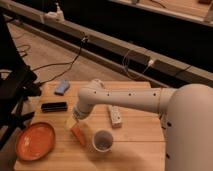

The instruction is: Place the pepper in the ceramic bowl

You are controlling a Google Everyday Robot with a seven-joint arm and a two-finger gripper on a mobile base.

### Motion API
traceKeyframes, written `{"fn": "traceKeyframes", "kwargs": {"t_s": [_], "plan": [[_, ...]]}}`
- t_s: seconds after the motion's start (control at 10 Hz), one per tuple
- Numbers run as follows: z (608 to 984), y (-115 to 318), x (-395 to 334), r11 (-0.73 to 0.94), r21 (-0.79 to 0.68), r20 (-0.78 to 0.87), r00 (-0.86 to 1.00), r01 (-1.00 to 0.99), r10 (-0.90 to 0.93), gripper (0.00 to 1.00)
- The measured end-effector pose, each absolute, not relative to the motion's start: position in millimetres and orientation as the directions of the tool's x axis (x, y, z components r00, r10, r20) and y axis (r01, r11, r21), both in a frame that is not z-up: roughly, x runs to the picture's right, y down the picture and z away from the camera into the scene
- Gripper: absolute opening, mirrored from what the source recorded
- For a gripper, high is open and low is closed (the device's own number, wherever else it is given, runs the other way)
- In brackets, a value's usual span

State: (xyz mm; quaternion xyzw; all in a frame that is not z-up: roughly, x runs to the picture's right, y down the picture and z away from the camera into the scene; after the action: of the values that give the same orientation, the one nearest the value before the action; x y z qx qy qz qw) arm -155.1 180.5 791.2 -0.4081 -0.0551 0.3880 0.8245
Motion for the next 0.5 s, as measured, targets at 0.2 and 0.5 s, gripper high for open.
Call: {"fn": "traceKeyframes", "kwargs": {"t_s": [0.2,0.5], "plan": [[804.4,191.1,-160.5,0.362,-0.708,-0.247,0.692,-0.607,0.678,0.8],[812.8,211.9,-179.9,0.361,-0.719,-0.261,0.712,-0.594,0.652,0.8]]}}
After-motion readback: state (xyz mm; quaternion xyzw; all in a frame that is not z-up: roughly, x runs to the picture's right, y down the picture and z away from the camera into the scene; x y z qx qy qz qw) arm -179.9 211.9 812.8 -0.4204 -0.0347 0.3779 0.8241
